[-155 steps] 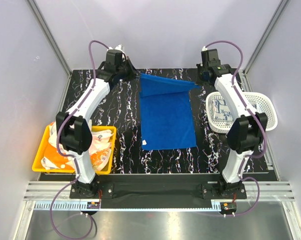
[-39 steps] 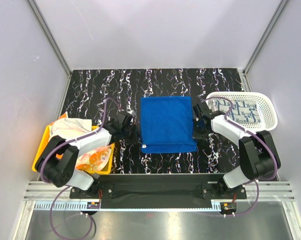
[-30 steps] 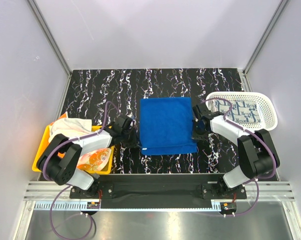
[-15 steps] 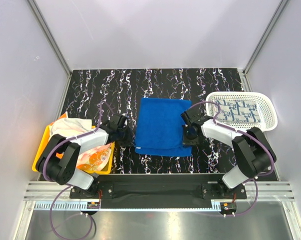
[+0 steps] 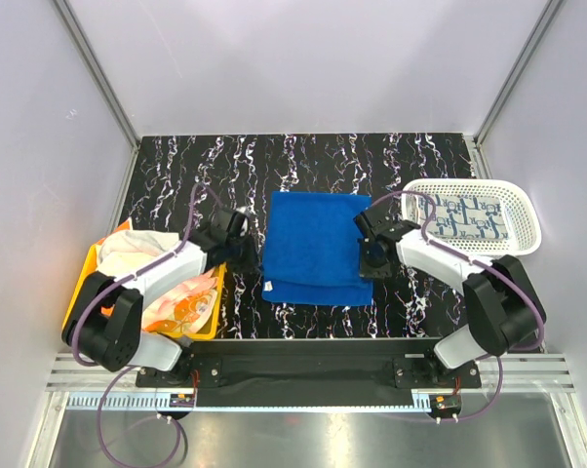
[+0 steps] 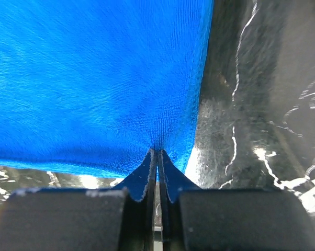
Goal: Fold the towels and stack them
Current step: Fold the towel
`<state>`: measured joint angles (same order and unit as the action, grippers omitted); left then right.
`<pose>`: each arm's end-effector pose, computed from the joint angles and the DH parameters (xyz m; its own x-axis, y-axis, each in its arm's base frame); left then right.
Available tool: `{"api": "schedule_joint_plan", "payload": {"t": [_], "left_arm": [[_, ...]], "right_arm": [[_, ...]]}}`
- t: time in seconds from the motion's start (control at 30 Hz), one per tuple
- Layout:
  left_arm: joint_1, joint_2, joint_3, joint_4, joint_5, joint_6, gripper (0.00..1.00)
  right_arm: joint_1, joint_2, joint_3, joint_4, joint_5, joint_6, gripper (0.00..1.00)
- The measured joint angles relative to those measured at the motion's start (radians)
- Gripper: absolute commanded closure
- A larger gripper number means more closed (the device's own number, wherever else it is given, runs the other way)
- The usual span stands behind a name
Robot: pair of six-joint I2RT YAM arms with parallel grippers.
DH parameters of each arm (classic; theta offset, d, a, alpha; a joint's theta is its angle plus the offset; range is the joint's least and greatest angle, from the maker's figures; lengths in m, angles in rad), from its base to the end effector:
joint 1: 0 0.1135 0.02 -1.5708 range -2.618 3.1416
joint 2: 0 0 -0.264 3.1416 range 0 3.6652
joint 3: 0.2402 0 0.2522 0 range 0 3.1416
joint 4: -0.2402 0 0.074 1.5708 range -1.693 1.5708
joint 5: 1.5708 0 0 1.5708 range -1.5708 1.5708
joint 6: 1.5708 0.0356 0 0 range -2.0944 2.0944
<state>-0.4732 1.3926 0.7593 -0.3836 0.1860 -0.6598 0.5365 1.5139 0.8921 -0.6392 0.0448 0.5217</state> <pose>0.2315 -0.1259 0.1840 -0.9257 -0.2028 -0.3192 -0.0417 0.8937 -0.4467 0.2350 0.1379 0.1788 -0.9583 0.0094 -0.2856 -0.0246 0.9931 0.1149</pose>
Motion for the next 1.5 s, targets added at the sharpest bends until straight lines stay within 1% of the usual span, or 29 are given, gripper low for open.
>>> {"api": "schedule_joint_plan", "payload": {"t": [0.07, 0.17, 0.23, 0.33, 0.47, 0.63, 0.7, 0.8, 0.93, 1.2, 1.3, 1.5], "left_arm": [[0.0, 0.0, 0.066, -0.028, -0.006, 0.01, 1.0], [0.002, 0.014, 0.205, -0.063, -0.019, 0.024, 1.0], [0.01, 0.05, 0.315, -0.075, -0.029, 0.035, 1.0], [0.038, 0.145, 0.493, -0.092, -0.038, 0.051, 1.0], [0.093, 0.307, 0.755, -0.103, -0.045, 0.077, 1.0], [0.151, 0.467, 1.032, -0.118, -0.04, 0.112, 1.0], [0.165, 0.518, 1.125, -0.115, -0.036, 0.121, 1.0], [0.182, 0.571, 1.221, -0.116, -0.03, 0.131, 1.0], [0.193, 0.609, 1.291, -0.11, -0.019, 0.134, 1.0], [0.194, 0.614, 1.299, -0.093, 0.009, 0.137, 1.0], [0.194, 0.613, 1.29, -0.085, 0.015, 0.136, 1.0], [0.194, 0.587, 1.186, -0.066, 0.024, 0.136, 1.0]], "right_arm": [[-0.008, -0.006, 0.046, -0.034, 0.015, -0.006, 0.96], [-0.043, -0.006, 0.142, -0.062, 0.029, -0.028, 0.99], [-0.079, -0.005, 0.226, -0.066, 0.046, -0.048, 1.0], [-0.128, 0.036, 0.396, -0.086, 0.077, -0.087, 1.0], [-0.181, 0.146, 0.64, -0.09, 0.107, -0.146, 1.0], [-0.24, 0.313, 0.922, -0.094, 0.13, -0.216, 1.0], [-0.259, 0.38, 1.032, -0.103, 0.135, -0.239, 1.0], [-0.275, 0.456, 1.16, -0.117, 0.14, -0.264, 1.0], [-0.28, 0.5, 1.256, -0.136, 0.149, -0.29, 1.0], [-0.282, 0.499, 1.264, -0.152, 0.155, -0.303, 1.0], [-0.282, 0.491, 1.241, -0.149, 0.154, -0.302, 1.0], [-0.282, 0.428, 1.12, -0.144, 0.15, -0.297, 1.0]]}}
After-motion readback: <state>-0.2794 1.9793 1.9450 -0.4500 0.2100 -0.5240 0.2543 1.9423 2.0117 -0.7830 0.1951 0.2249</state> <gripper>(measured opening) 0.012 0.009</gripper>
